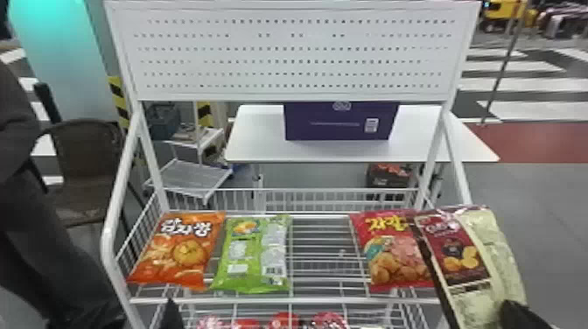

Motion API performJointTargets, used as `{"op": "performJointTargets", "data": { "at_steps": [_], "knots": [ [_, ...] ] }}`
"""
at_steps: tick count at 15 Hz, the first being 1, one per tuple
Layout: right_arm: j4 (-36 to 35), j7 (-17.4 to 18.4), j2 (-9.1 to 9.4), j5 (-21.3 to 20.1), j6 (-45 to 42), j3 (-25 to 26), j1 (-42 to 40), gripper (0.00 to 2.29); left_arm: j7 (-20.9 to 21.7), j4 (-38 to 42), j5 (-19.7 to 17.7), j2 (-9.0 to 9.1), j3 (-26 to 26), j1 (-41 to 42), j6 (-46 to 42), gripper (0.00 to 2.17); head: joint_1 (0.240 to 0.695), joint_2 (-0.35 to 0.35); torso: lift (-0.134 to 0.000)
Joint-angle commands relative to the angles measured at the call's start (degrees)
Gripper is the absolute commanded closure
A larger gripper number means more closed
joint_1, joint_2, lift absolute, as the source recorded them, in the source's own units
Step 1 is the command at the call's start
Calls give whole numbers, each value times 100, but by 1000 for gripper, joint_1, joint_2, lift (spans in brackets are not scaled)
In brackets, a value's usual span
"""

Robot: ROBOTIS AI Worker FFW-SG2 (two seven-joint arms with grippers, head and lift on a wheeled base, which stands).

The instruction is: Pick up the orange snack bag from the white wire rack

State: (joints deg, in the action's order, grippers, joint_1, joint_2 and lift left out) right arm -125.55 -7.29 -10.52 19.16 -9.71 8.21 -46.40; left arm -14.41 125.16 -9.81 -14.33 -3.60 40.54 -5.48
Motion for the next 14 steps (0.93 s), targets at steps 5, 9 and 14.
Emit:
{"op": "performJointTargets", "data": {
  "at_steps": [5, 9, 14],
  "knots": [
    [4, 0, 6, 0, -17, 5, 8, 2256, -9, 0, 5, 9, -9, -11, -1, 103, 499, 0, 0],
    [4, 0, 6, 9, -17, 5, 26, 2256, 0, -9, 14, 9, -18, -11, -1, 103, 499, 0, 0],
    [30, 0, 24, 35, -34, 5, 52, 2256, 35, -290, 84, 26, -158, -521, 456, 103, 499, 0, 0]
  ]
}}
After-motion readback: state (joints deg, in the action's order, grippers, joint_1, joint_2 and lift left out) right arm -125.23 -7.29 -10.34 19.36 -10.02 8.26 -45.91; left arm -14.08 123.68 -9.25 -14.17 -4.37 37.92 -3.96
